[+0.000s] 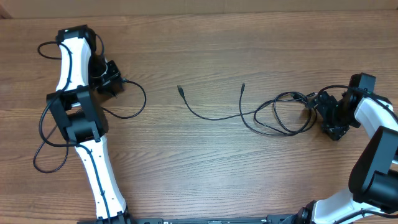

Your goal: Untangle cables

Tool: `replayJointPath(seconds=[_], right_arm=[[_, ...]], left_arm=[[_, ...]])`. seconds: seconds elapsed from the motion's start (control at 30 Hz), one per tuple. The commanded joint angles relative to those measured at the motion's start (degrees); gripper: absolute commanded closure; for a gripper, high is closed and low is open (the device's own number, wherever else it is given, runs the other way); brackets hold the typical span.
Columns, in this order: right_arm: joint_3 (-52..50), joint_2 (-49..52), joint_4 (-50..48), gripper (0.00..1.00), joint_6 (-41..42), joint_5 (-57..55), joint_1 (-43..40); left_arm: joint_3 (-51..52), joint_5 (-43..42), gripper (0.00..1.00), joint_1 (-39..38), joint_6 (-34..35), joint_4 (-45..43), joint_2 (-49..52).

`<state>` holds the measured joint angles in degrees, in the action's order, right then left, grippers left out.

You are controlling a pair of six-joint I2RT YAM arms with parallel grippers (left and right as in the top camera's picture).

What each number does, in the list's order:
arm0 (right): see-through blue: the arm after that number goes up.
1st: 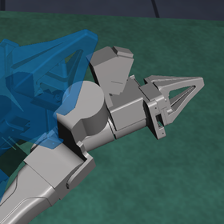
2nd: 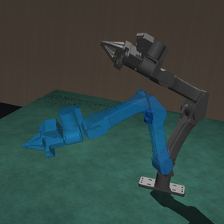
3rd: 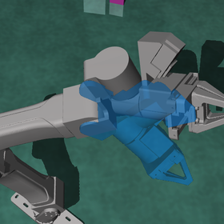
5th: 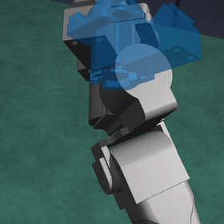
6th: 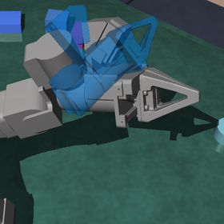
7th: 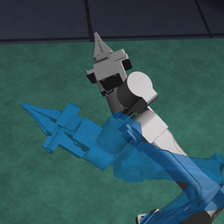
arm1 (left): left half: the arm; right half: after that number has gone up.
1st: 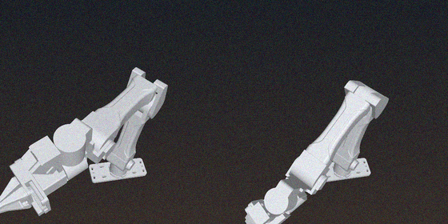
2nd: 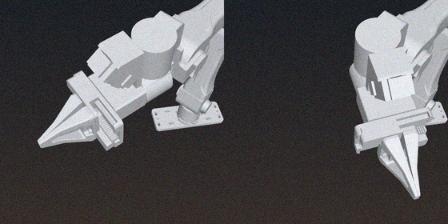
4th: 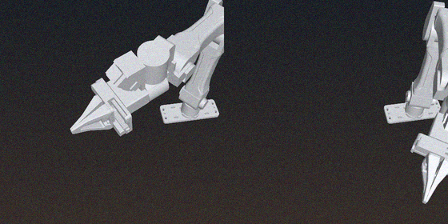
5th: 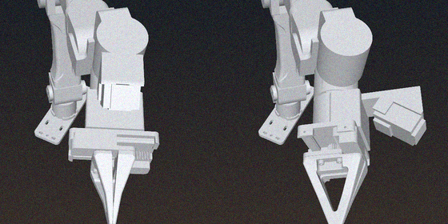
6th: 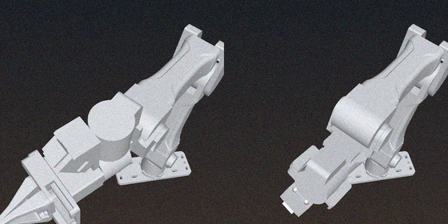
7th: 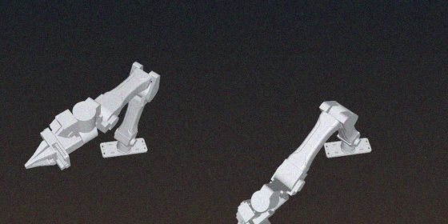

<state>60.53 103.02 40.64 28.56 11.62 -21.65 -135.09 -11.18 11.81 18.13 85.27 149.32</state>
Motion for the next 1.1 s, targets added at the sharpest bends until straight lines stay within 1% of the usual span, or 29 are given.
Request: replayJointPath(seconds=[0.0,0.1,0.17,0.23,0.4,0.5,0.67,0.8,0.93,1.07], right_arm=[[-0.5,0.7,-0.1,0.0,0.6,1.5,0.6],[-0.5,0.7,0.0,0.0,0.6,1.5,0.6],[-0.5,0.7,0.0,0.0,0.6,1.5,0.6],[-0.5,0.7,-0.1,0.0,0.6,1.5,0.6],[-0.5,0.7,-0.1,0.0,0.6,1.5,0.6],[-0.5,0.7,0.0,0.0,0.6,1.5,0.6],[-0.5,0.7,0.0,0.0,0.6,1.5,0.6],[-0.5,0.7,0.0,0.0,0.6,1.5,0.6],[-0.5,0.7,-0.1,0.0,0.6,1.5,0.6],[-0.5,0.7,-0.1,0.0,0.6,1.5,0.6]], left_arm=[[-1.1,-0.7,0.5,-2.3,3.8,-1.0,1.4],[-1.3,0.7,0.53,-3.4,4.5,-0.5,1.1],[-1.3,3.0,0.53,-3.7,6.9,0.2,0.4],[-1.3,3.9,0.53,-3.8,7.8,0.7,-0.6],[-1.3,4.8,0.52,-4.8,7.9,0.9,-3.2],[-1.0,6.1,0.55,-6.0,8.0,-1.7,-3.2],[-0.3,7.2,0.59,-8.0,10.3,-4.7,-3.2],[-0.9,7.1,0.59,-8.9,12.4,-4.9,-3.2],[-2.3,5.5,0.61,-9.0,12.8,-3.7,-3.2],[-6.7,5.7,0.61,-9.0,12.7,0.5,-3.2]])
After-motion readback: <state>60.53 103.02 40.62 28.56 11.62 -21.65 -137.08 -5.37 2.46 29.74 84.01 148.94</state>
